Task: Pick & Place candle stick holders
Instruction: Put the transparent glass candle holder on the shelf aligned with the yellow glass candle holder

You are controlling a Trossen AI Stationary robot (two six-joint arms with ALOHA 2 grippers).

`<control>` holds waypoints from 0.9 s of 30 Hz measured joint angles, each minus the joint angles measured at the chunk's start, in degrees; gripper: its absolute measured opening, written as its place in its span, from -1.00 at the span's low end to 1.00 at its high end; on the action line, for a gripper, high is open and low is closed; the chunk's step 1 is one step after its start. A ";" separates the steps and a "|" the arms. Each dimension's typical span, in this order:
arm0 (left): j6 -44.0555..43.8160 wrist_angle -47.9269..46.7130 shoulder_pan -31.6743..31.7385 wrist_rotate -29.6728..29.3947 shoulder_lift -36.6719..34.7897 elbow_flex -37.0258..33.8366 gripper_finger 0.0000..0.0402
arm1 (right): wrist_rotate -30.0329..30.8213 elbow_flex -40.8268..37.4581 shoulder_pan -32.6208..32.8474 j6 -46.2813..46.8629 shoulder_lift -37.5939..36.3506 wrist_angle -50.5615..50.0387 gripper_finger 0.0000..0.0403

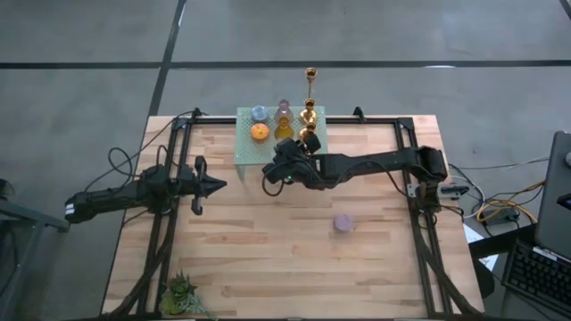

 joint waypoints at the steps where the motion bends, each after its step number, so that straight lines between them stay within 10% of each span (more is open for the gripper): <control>1: 0.00 0.00 0.00 0.01 0.00 0.00 -0.93 | -0.02 -0.02 -0.12 -0.04 0.04 -0.10 -0.32; 27: 0.00 0.02 0.01 0.02 0.02 0.00 -0.93 | -0.67 0.02 -0.63 -0.97 1.73 -0.40 -0.14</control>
